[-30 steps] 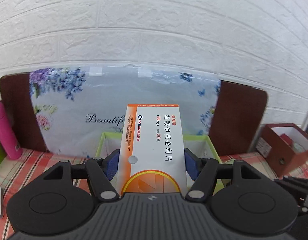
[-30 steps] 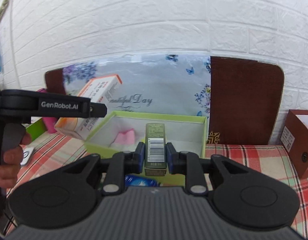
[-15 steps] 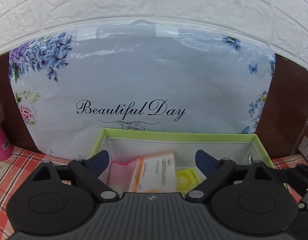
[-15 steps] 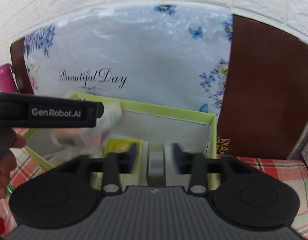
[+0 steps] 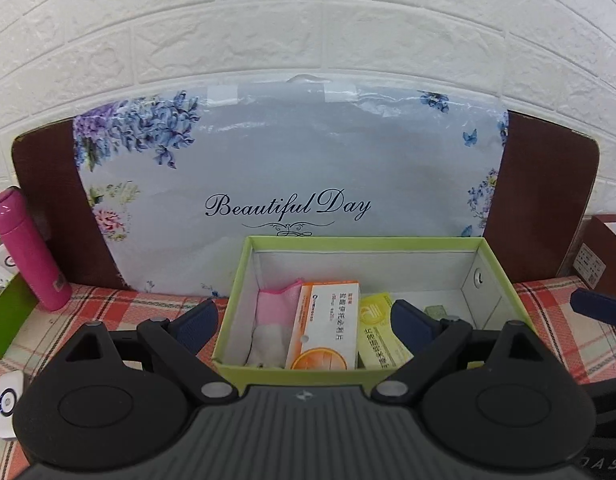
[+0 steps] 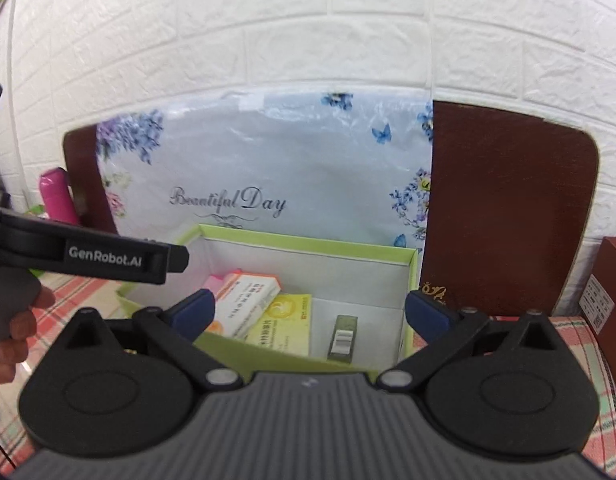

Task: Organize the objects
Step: 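Withdraw both open tools from the lime-green box back over the table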

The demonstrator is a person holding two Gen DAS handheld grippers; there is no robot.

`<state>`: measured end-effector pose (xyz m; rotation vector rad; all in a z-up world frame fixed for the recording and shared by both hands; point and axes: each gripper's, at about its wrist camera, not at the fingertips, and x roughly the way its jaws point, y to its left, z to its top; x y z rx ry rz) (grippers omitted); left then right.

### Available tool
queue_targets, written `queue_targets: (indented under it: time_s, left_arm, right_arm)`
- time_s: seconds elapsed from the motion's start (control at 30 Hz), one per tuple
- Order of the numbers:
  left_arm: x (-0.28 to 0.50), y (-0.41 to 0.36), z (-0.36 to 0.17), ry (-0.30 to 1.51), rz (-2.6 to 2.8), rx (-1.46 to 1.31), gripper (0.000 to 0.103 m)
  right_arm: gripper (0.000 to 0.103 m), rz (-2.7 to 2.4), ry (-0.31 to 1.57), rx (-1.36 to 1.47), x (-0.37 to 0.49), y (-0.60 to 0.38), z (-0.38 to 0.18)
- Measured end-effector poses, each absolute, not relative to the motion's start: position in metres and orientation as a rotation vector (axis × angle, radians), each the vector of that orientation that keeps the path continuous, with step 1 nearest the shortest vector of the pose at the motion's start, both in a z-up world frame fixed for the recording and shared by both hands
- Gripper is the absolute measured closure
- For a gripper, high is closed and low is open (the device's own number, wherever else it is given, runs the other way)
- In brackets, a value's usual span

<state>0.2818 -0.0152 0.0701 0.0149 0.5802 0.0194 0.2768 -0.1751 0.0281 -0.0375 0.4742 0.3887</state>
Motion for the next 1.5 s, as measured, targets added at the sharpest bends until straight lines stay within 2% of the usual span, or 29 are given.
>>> queue_targets:
  time_s: [0.27,0.57,0.93,1.5]
  left_arm:
    - [0.197,-0.018,0.086,0.519,-0.040,-0.008,0.007]
    - [0.132,-0.021,0.057,0.575,-0.046,0.001,0.007]
    - [0.098,-0.026,0.029,0.647,-0.023,0.003,0.007]
    - [0.063,-0.038,0.003,0.675,-0.110,0.001,0.007]
  right_arm:
    - [0.000,0.386,0.458,0.018,0.200,-0.192,0.046]
    - [0.000,0.357,0.501,0.058,0.125,-0.205,0.022]
    - [0.000,0.251,0.567,0.094,0.073,-0.227,-0.008]
    - [0.000,0.190,0.600,0.059,0.043,-0.248,-0.027]
